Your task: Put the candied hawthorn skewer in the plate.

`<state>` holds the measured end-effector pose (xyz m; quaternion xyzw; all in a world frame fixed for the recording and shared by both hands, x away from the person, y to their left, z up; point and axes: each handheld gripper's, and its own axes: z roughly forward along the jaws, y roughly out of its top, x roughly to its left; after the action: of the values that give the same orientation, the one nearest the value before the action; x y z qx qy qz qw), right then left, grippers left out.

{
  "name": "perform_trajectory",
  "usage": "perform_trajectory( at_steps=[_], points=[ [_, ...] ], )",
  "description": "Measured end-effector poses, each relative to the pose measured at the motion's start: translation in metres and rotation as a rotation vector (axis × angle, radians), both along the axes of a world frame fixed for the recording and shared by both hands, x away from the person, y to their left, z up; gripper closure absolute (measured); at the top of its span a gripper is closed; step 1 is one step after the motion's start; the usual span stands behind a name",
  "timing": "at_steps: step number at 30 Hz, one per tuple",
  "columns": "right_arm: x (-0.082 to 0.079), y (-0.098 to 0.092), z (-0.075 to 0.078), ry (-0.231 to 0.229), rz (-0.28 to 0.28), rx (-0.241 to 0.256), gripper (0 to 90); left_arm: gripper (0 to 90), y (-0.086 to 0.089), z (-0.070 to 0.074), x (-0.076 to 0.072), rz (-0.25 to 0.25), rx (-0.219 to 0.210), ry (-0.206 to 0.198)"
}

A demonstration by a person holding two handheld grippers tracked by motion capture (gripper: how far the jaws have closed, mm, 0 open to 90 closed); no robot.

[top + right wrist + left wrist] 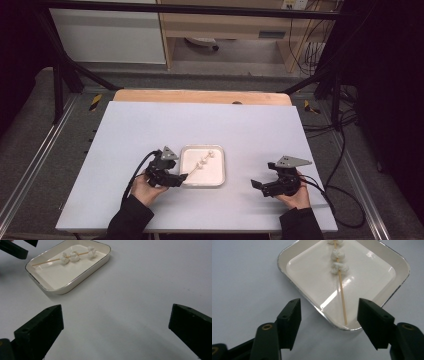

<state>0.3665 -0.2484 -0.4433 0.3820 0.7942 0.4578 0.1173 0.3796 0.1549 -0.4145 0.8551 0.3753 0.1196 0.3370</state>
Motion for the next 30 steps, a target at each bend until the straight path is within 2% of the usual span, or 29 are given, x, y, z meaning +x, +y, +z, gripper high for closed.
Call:
perform_trajectory(
  at_steps=[4,8,11,17,24,30],
  points=[
    [0.000,0.000,0.000,0.002,-0.001,-0.003,0.3,27.8,0.021,-0.001,-0.005,0.021,-0.030,-0.017],
    [0.000,-0.001,-0.001,0.002,-0.004,-0.001,0.3,26.3,0.044,-0.006,-0.011,0.041,-0.082,-0.017],
    [0.000,-0.001,-0.001,0.002,-0.006,-0.003,0.3,22.5,0.062,-0.013,-0.017,0.061,-0.091,-0.036],
    [0.000,-0.003,-0.003,0.014,-0.011,-0.007,0.2,20.3,0.087,-0.021,-0.025,0.079,-0.120,-0.039],
    [-0.002,-0.004,-0.006,0.023,-0.004,-0.016,0.2,17.8,0.104,-0.027,-0.033,0.092,-0.128,-0.057],
    [-0.002,-0.004,-0.006,0.018,0.002,-0.019,0.2,17.7,0.107,-0.029,-0.034,0.100,-0.134,-0.062]
  ],
)
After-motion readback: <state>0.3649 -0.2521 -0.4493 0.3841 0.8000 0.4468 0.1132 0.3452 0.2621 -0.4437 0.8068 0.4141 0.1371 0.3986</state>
